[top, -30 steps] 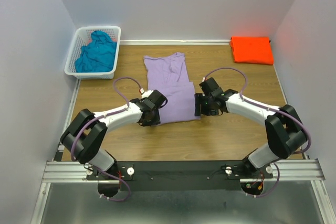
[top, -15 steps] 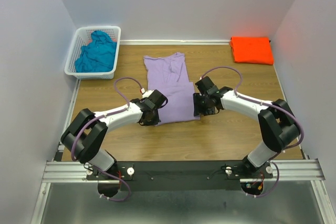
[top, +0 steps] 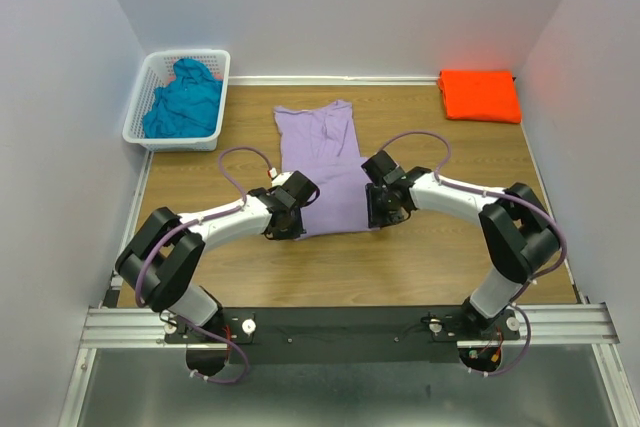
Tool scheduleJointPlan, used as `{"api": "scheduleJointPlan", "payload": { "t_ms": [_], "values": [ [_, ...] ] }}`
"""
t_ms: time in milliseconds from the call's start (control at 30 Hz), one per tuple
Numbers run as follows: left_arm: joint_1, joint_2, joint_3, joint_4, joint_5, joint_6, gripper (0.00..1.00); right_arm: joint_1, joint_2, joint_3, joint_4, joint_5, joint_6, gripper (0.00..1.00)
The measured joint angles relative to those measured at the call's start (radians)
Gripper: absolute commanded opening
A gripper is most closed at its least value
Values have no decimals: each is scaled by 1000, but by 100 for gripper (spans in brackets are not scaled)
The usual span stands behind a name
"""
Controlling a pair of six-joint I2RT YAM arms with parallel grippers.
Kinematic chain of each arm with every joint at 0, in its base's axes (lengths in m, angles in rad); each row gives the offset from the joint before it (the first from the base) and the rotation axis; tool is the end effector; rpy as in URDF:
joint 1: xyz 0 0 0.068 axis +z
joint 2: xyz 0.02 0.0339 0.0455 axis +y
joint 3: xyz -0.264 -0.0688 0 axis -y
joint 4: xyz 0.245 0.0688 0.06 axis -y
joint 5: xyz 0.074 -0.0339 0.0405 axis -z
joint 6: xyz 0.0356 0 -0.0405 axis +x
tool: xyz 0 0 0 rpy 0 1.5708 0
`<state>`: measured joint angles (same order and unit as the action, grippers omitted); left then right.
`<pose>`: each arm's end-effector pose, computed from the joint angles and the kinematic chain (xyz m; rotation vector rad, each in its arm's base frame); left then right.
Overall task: Fold and stack the t-shirts
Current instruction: Fold the tshirt
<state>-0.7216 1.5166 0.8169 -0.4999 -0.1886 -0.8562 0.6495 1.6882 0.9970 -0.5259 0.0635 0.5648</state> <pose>0.2081 -0.1742 0.1637 -0.2330 2.7329 -0.1826 0.2529 0.1892 0.1630 -0.1029 2.8057 0.2130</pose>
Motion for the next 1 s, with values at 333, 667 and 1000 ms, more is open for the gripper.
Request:
{"api": "scheduleJointPlan", "payload": {
  "t_ms": [333,667,1000],
  "values": [
    [0,-14,-13,1,7,15,0,51,31,21,-9,37,56,27],
    [-1,-45,-31,-24,42,24,0,58,-4,-27,22,32,100,1],
    [-167,-329,-43,-228,207,-26,0,93,-259,-159,-354,-111,62,1]
  ]
}}
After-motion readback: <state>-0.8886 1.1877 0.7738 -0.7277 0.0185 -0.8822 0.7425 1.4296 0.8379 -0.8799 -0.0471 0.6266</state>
